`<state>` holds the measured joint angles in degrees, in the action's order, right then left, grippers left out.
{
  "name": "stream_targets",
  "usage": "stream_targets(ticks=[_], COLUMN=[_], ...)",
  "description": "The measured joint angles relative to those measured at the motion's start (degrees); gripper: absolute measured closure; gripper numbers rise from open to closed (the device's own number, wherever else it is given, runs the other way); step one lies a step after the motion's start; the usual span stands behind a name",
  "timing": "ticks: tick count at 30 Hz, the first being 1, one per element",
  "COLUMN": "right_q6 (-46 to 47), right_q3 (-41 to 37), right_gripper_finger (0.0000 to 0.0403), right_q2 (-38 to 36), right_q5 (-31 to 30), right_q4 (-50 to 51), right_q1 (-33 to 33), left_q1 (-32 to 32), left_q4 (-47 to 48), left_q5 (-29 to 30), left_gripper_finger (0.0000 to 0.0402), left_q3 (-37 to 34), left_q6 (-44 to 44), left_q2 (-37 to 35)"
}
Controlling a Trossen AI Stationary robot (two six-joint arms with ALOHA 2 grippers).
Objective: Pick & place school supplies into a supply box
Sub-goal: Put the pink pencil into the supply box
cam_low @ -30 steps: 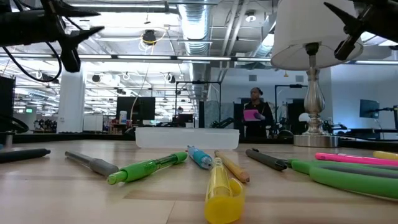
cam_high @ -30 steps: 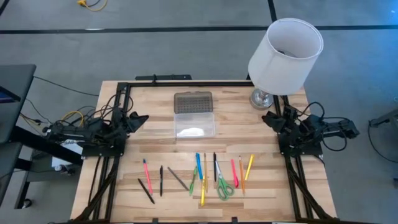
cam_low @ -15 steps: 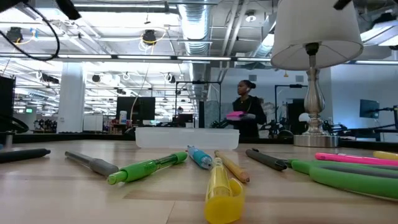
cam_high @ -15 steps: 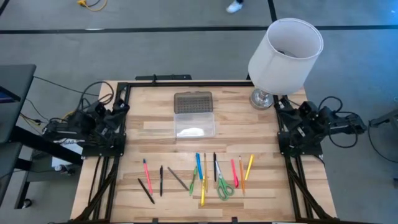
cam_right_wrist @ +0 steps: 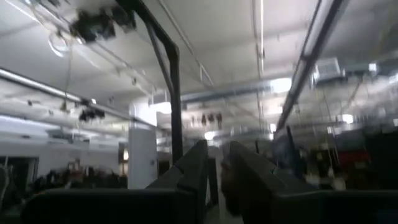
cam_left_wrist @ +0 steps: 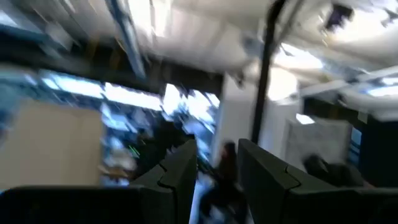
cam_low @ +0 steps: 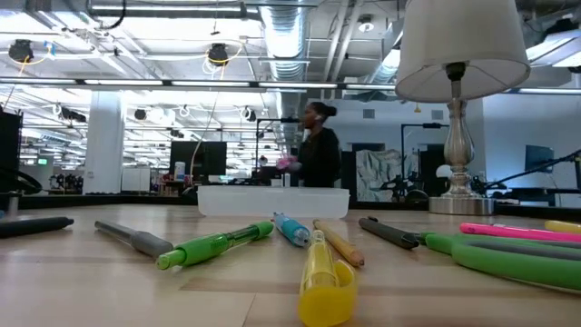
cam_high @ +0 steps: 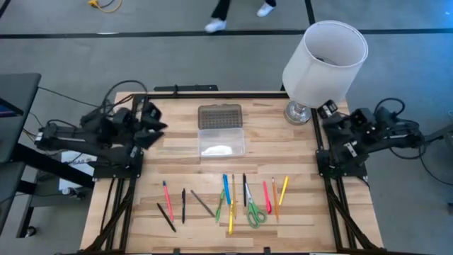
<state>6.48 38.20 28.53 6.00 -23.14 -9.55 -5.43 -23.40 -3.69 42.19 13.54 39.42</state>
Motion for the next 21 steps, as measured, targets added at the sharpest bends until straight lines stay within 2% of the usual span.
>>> stream_targets(ticks=[4,11,15,21], right_q6=[-0.01,1.29,5.65,11.14], right_q3=[6.28,14.55,16.48,16.5], right_gripper_finger=[0.0339,0.0339,0.0339,0.0339], right_q2=[5.22,13.44,17.08,21.39], right_q5=[-2.38,-10.89,-16.01,-23.4], right_q4=[10.47,28.08,34.42,36.89], right_q1=[-2.7,-9.34,-13.89,-20.56], left_q1=[-2.34,-7.36,-11.06,-18.06], left_q4=[14.47,36.57,45.45,55.09], left_q5=[-2.01,3.2,6.34,14.48], left_gripper_finger=[0.0288,0.0288,0.0288,0.0288], left_q3=[8.76,20.15,22.48,22.48], left_q6=[1.96,2.67,7.37,17.15], left_q2=[7.07,15.93,18.24,20.3])
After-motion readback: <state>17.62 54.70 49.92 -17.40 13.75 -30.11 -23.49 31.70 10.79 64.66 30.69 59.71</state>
